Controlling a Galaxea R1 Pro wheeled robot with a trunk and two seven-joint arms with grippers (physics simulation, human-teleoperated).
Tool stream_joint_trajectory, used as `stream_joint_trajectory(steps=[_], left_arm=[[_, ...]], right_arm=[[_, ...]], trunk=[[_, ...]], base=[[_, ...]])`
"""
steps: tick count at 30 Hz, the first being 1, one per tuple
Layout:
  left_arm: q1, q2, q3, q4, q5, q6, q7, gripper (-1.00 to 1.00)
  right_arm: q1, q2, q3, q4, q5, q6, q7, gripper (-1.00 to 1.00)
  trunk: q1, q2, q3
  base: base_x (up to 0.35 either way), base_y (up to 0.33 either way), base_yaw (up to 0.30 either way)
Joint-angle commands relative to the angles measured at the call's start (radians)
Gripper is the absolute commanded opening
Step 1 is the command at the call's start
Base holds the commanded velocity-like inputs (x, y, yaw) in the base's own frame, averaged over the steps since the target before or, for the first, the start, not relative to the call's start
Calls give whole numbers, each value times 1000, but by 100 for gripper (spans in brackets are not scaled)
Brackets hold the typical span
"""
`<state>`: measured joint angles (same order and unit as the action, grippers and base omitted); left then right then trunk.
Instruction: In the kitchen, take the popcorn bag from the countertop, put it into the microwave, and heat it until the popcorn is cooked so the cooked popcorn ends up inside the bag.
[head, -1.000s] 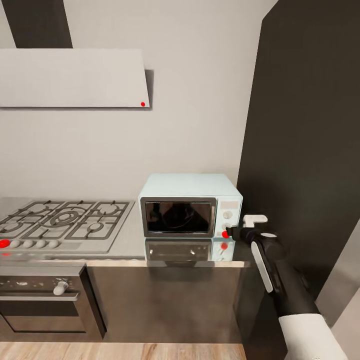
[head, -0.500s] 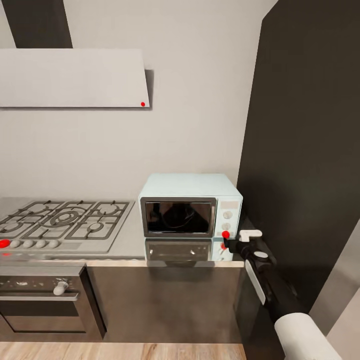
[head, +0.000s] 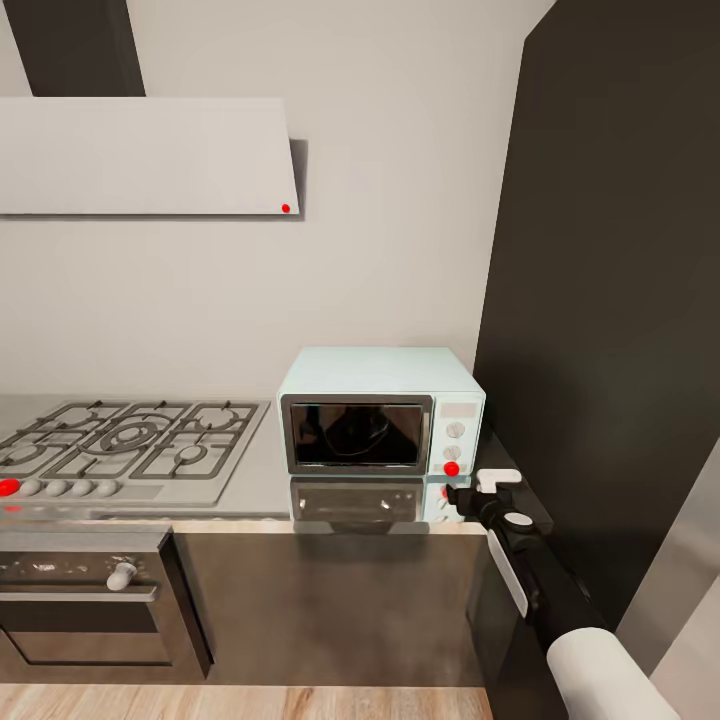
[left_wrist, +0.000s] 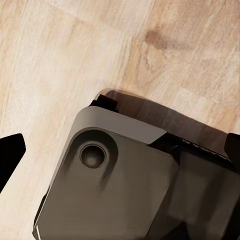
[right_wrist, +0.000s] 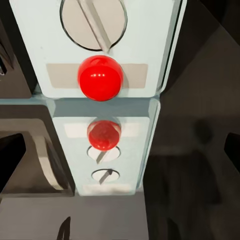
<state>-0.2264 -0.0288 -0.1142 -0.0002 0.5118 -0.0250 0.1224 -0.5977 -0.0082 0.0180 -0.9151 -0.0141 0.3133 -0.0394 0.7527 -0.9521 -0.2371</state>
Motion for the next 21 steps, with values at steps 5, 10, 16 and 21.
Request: stream_joint_trajectory(steps=[5, 10, 16, 21], left_arm=[[-1, 0, -9, 0, 8, -3, 3, 100], [-1, 0, -9, 0, 8, -2, 3, 100], [-1, 0, -9, 0, 8, -1, 3, 100], [-1, -1, -9, 0, 7, -1, 3, 100]], right_arm=[[-1, 0, 2, -2, -1, 4, -5, -100], [-1, -1, 1, -2, -1, 5, -5, -100], [-1, 1, 3, -10, 1, 10, -1, -100], [-1, 3, 5, -11, 1, 14, -2, -100]], trunk=[[0, -1, -1], [0, -1, -1], [0, -1, -1], [0, -1, -1]], base=[[0, 0, 0], [0, 0, 0], [0, 0, 0], [0, 0, 0]])
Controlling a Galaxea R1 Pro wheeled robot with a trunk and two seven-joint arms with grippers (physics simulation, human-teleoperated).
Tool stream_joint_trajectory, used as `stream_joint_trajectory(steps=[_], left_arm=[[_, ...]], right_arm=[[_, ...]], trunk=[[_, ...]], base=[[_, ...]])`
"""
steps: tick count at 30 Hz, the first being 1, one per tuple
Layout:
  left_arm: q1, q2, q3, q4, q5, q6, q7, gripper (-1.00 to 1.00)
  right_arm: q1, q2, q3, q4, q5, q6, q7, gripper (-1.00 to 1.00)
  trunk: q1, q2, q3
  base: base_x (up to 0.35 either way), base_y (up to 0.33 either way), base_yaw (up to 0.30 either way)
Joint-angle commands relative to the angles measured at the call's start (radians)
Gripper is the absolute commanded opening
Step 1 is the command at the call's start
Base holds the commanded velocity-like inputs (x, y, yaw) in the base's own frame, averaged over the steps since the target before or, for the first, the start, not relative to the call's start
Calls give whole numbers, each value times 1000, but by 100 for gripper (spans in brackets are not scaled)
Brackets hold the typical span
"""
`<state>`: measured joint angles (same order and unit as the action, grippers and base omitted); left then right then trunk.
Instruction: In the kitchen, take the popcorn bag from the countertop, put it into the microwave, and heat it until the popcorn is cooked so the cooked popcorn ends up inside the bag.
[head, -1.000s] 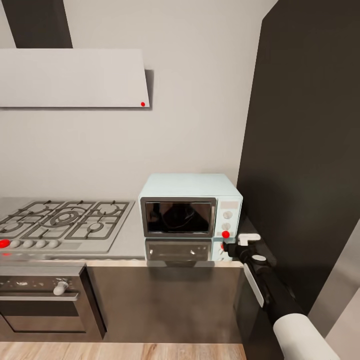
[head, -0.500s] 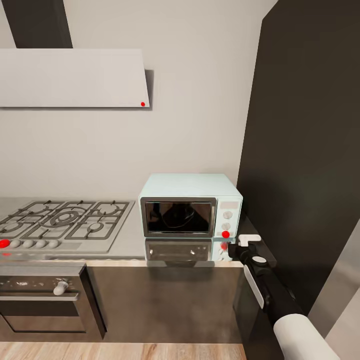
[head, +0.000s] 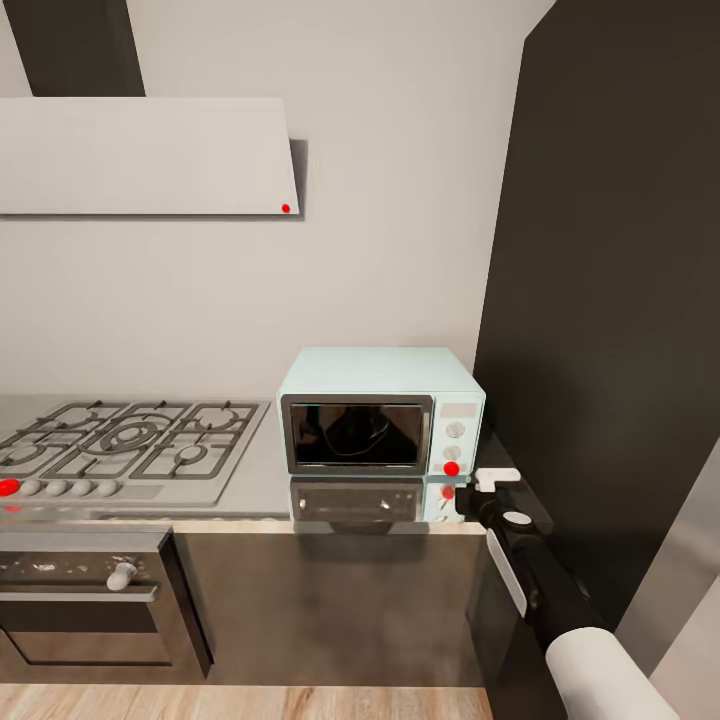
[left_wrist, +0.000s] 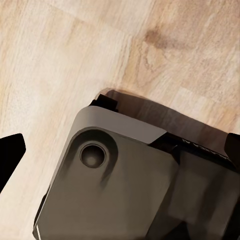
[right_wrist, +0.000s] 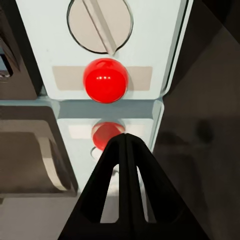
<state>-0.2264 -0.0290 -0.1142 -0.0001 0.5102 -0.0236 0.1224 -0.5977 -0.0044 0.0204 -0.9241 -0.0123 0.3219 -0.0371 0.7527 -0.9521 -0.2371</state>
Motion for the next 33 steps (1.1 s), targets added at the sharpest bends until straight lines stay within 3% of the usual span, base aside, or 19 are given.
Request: stream_joint_trajectory(steps=[1, 12, 33], left_arm=[[-1, -1, -8, 0, 8, -2, 3, 100], [-1, -1, -8, 0, 9, -2, 3, 100], [-1, 0, -8, 0, 10, -2, 3, 100]], right_arm=[[-1, 0, 2, -1, -2, 6, -3, -100], [-1, 0, 2, -1, -6, 8, -1, -100], [-1, 0, 1, 27, -14, 6, 9, -100]], trunk=[[0, -1, -1], [0, -1, -1], [0, -1, -1]], base=[[0, 0, 0], [24, 0, 0], [169, 0, 0]])
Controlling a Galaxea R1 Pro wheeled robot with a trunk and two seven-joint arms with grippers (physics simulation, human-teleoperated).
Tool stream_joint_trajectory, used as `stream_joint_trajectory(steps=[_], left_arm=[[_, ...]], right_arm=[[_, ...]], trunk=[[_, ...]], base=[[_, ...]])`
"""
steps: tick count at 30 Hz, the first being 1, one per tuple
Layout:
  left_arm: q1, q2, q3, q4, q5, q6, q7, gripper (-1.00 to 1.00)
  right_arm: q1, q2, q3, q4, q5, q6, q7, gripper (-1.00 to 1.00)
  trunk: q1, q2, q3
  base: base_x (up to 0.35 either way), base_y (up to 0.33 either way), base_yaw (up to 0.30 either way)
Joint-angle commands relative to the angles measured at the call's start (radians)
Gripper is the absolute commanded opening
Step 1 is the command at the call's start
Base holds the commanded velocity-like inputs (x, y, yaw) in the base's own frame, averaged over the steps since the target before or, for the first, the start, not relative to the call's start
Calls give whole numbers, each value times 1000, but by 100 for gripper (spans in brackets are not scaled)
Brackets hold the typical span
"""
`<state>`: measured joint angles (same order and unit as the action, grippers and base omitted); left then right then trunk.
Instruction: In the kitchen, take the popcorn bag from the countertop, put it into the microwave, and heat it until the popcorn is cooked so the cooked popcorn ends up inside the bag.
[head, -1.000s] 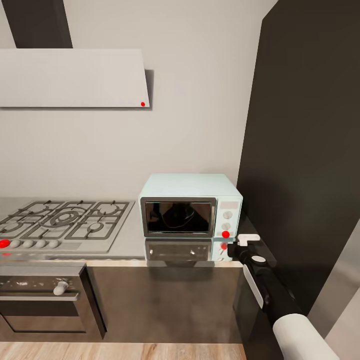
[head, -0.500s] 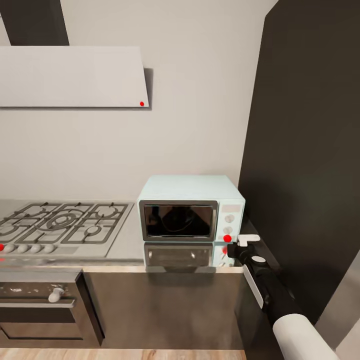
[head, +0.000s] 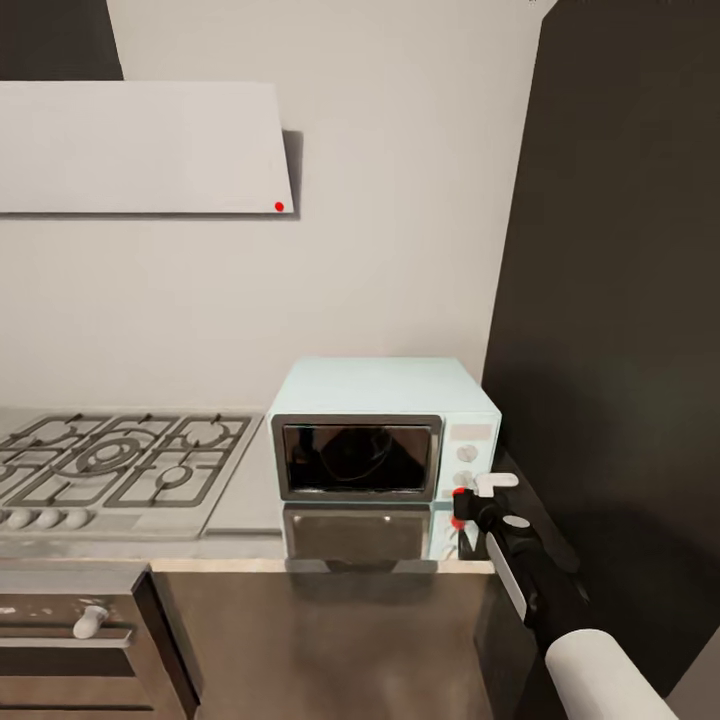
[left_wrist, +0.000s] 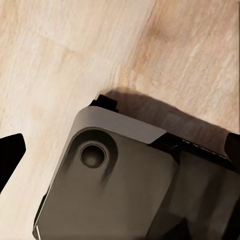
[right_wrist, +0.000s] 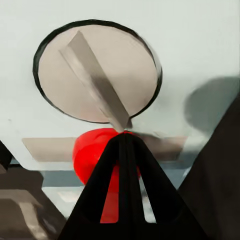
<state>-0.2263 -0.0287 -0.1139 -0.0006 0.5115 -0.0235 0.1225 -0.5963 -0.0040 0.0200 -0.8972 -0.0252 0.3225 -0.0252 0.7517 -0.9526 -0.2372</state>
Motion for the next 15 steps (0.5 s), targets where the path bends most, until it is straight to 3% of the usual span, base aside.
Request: stream_joint_trajectory(steps=[1, 12, 15], left_arm=[[-1, 0, -9, 1, 9, -3, 3, 100], [-1, 0, -9, 1, 8, -3, 2, 100], [-1, -1, -9, 1, 8, -4, 3, 100]], right_arm=[[-2, 0, 2, 14, -1, 5, -3, -100], [-2, -1, 2, 40, 0, -2, -2, -100], [-2, -1, 2, 40, 2, 1, -3, -100]], trunk=[[1, 0, -1], [1, 0, -1], [1, 0, -1]], base=[[136, 0, 0], [26, 0, 0], [-218, 0, 0]])
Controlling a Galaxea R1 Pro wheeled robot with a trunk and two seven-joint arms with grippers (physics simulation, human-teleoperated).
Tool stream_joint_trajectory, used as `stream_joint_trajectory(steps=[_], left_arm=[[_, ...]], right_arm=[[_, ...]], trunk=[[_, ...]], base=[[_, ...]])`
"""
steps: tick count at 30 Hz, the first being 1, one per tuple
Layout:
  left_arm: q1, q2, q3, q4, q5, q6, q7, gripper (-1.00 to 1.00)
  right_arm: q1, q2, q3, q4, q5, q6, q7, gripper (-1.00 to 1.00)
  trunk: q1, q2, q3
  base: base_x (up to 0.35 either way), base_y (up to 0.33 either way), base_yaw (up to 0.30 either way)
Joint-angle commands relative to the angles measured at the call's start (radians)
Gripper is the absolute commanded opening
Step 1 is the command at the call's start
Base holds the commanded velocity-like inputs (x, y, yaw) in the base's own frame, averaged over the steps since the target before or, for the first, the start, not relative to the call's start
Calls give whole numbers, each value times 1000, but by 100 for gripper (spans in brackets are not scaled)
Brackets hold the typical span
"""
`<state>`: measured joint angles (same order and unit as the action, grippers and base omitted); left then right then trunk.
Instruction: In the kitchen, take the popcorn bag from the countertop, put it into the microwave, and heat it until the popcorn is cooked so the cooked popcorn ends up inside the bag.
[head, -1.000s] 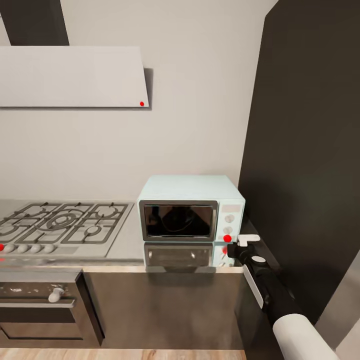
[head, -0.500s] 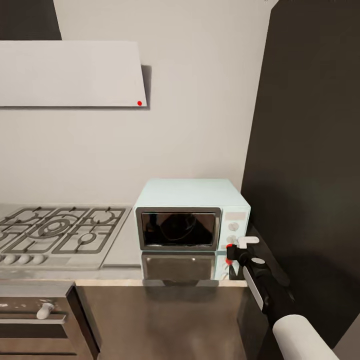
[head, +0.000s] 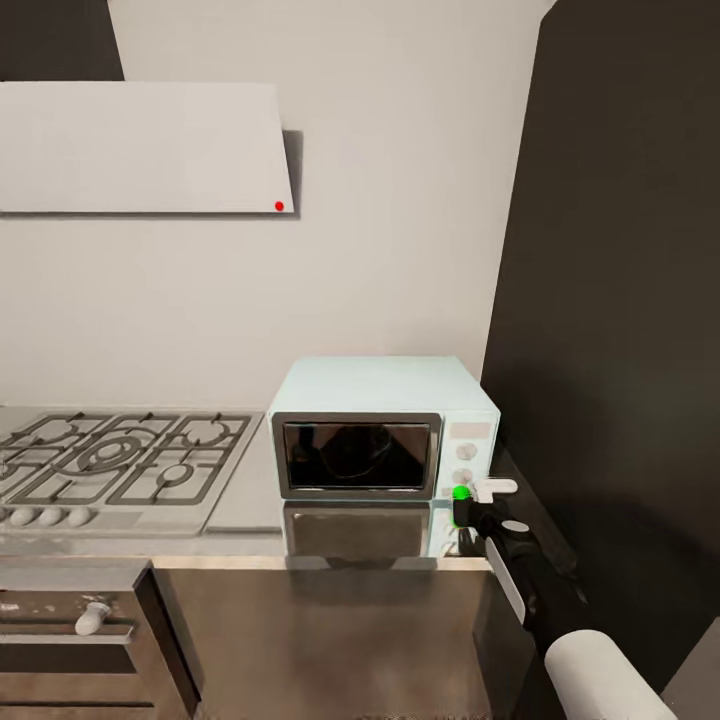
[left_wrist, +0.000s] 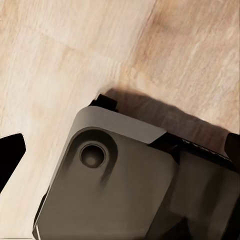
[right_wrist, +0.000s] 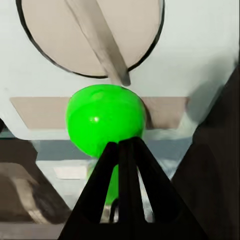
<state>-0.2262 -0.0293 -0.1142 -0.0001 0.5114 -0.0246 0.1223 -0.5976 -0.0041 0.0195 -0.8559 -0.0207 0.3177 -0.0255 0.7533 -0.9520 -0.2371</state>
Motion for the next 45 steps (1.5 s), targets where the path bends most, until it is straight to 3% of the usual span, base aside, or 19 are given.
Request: stream_joint_trajectory(steps=[1, 7, 11, 14, 18, 21, 24, 27, 31, 34, 35, 39, 45], left_arm=[[0, -1, -8, 0, 9, -3, 4, 100], [-1, -3, -8, 0, 9, -3, 4, 100], [-1, -3, -8, 0, 9, -3, 4, 100], [-1, -3, -8, 0, 9, -3, 4, 100], [-1, -3, -9, 0, 7, -3, 4, 100], [-1, -3, -8, 0, 8, -3, 4, 100], [-1, -3, -8, 0, 8, -3, 4, 100], [-1, -3, -9, 0, 9, -3, 4, 100], [-1, -3, -8, 0, 9, -3, 5, 100], [-1, -3, -8, 0, 9, -2, 5, 100], [-1, -3, -8, 0, 9, -2, 5, 100], [-1, -3, -8, 0, 9, -1, 4, 100], [0, 16, -10, 0, 7, 5, 2, 100]], right_arm=[[-1, 0, 2, -2, -1, 8, -3, -100], [0, -6, 3, -19, 5, 43, -4, -100], [1, -5, 2, -137, 0, 158, -2, -100], [2, -6, 2, -178, 1, 190, -2, -100], [36, -5, 2, -292, 6, 303, -6, -100], [55, -6, 2, -315, -1, 343, -9, -100], [152, -16, 1, -197, -3, 333, -8, -100], [198, -21, 0, 58, -5, 243, -3, -100], [207, -26, 4, 609, 6, -161, -2, -100], [208, -24, 4, 837, 48, -359, -3, -100], [216, -25, 4, 856, 56, -382, -3, -100], [387, -17, 4, 887, 72, -436, -3, -100], [440, -14, 2, 889, 69, -446, -4, -100]], trunk=[[0, -1, -1], [0, -1, -1], [0, -1, -1], [0, -1, -1], [0, -1, -1], [0, -1, -1], [0, -1, -1], [0, -1, -1], [0, -1, -1], [0, -1, -1], [0, -1, -1], [0, -1, -1], [0, -1, -1]], base=[[-317, 0, 0], [-341, 0, 0], [-345, 0, 0], [-345, 0, 0], [-345, 0, 0], [-345, 0, 0], [-345, 0, 0], [-345, 0, 0], [-345, 0, 0], [-345, 0, 0], [-345, 0, 0], [-216, 0, 0], [-15, 0, 0]])
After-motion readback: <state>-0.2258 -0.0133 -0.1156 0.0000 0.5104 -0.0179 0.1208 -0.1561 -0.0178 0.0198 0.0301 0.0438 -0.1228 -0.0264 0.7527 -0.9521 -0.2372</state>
